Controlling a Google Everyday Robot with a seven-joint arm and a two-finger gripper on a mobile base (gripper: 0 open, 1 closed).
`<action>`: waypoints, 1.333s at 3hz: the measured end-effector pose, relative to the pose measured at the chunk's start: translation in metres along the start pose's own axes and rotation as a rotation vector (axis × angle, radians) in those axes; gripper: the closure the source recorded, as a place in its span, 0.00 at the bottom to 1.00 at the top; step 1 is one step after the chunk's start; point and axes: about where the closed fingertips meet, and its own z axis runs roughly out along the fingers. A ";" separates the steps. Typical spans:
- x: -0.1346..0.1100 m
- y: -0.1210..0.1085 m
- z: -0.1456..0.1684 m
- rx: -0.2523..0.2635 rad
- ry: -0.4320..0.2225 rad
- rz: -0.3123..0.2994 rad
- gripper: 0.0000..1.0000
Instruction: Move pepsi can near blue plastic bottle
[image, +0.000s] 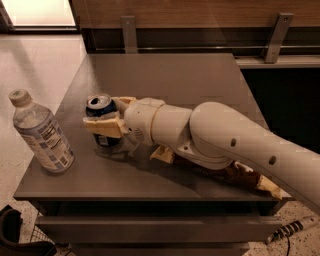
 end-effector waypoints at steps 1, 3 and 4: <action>-0.002 0.021 0.002 -0.010 -0.015 0.009 1.00; -0.001 0.044 0.003 0.005 0.033 0.003 1.00; 0.007 0.042 -0.001 0.031 0.048 -0.003 1.00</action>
Offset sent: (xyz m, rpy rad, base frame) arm -0.0436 0.0244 0.0044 0.0051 0.0247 -0.0051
